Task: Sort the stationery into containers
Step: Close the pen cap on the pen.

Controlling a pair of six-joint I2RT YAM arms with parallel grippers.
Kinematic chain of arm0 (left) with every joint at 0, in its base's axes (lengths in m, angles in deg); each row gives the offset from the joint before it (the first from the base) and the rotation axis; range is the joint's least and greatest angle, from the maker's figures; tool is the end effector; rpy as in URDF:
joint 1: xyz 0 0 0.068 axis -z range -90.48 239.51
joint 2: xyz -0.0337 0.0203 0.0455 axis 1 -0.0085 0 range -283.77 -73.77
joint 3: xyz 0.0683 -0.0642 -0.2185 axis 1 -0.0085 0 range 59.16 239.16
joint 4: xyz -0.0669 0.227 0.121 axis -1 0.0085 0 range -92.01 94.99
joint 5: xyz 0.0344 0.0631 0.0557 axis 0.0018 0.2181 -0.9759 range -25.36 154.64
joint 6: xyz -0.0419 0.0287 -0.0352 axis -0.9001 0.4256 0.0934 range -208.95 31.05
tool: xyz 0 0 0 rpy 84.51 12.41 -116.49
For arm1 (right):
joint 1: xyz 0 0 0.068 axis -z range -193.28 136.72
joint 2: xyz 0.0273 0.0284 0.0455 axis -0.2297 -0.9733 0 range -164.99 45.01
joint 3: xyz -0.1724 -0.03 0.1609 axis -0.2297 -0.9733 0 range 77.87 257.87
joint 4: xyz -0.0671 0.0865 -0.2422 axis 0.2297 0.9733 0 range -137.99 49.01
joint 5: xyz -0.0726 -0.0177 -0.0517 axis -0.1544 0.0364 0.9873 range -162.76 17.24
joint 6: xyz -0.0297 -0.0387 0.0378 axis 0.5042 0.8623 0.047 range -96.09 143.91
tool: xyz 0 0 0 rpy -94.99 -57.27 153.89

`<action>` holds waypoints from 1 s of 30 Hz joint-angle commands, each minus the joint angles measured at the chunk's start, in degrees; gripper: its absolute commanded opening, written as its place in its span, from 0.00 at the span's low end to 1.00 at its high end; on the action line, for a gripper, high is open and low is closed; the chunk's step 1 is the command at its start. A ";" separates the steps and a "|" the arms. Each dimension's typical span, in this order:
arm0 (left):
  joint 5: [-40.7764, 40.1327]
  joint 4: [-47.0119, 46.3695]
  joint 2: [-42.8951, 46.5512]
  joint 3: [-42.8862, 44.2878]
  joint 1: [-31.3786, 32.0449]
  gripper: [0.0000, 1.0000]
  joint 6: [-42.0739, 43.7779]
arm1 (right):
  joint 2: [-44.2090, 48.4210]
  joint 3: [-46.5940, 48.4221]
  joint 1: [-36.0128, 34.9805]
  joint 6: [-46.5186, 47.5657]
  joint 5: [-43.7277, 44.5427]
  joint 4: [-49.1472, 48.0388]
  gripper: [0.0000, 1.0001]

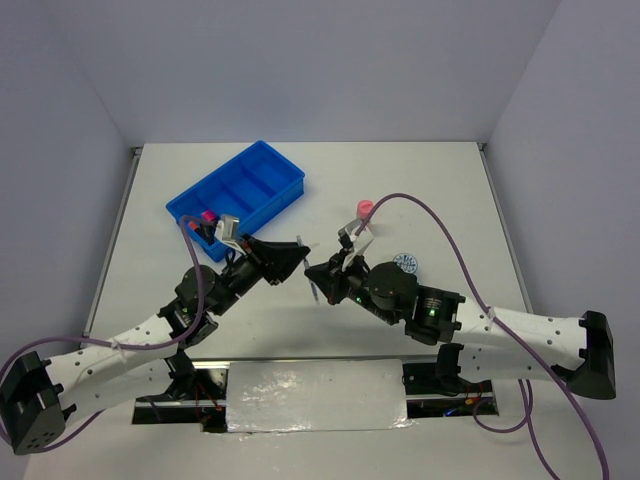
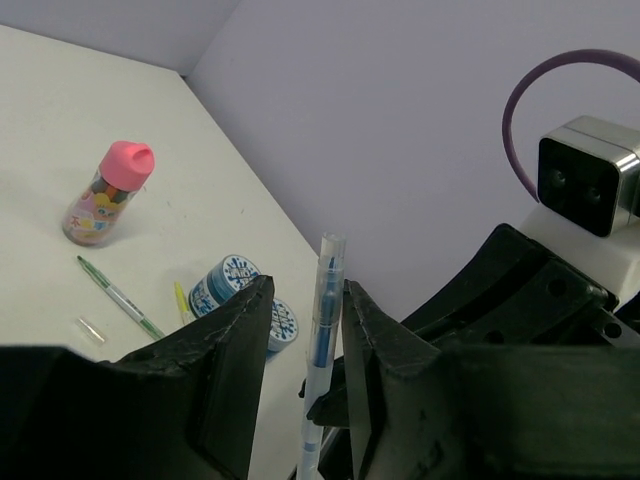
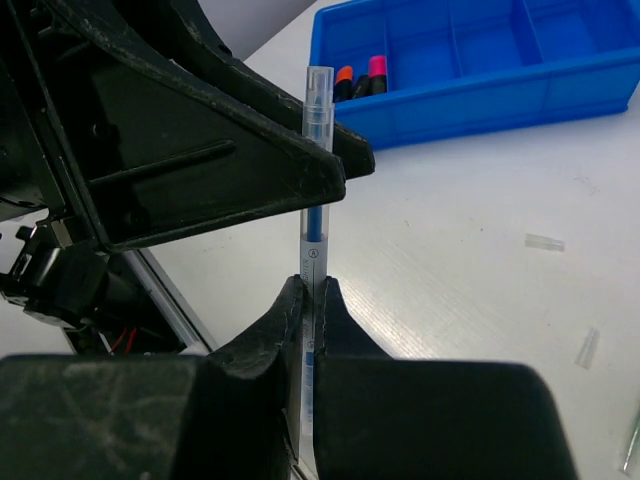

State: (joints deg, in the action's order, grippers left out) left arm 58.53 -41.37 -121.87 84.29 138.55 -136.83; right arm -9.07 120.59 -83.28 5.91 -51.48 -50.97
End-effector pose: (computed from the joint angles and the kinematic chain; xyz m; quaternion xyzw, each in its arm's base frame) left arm 0.1590 -0.1755 0.2747 -0.0367 0.5987 -0.5772 0.5541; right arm 0.1046 0.2377 0.2902 -0.2177 0.7215 0.3456 0.5591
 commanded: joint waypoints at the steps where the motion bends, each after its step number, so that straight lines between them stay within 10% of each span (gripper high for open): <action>1: 2.68 -0.37 0.46 1.59 0.10 0.44 2.00 | 1.35 2.19 -0.32 1.30 0.08 -4.93 0.00; 8: 5.67 -2.04 -0.77 1.77 0.18 0.35 2.17 | 0.82 3.86 -0.32 0.95 1.05 -4.23 0.00; 13: 9.27 -1.34 -1.47 3.52 0.18 0.00 3.75 | 1.00 4.22 -0.32 1.47 -0.70 -4.22 0.00; 17: 12.08 -1.60 -0.34 4.58 0.10 0.00 6.65 | 2.23 2.11 -0.23 2.62 -6.67 -6.41 0.44; 20: 15.51 -1.95 0.98 6.07 0.09 0.00 9.81 | 2.84 0.70 -0.14 2.88 -8.44 -6.86 0.55; 25: 17.63 -2.13 2.65 7.22 0.09 0.00 12.19 | 3.20 0.26 -0.14 3.15 -9.94 -7.65 0.20; 30: 17.44 -2.75 3.62 6.78 0.10 0.00 12.11 | 2.76 0.35 -0.23 3.32 -10.38 -8.00 0.26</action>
State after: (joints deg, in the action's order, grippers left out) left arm 74.44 -39.75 -118.94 89.07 138.46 -126.42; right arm -6.45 120.92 -83.04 8.58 -59.72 -56.39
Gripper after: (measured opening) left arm 0.103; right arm 0.250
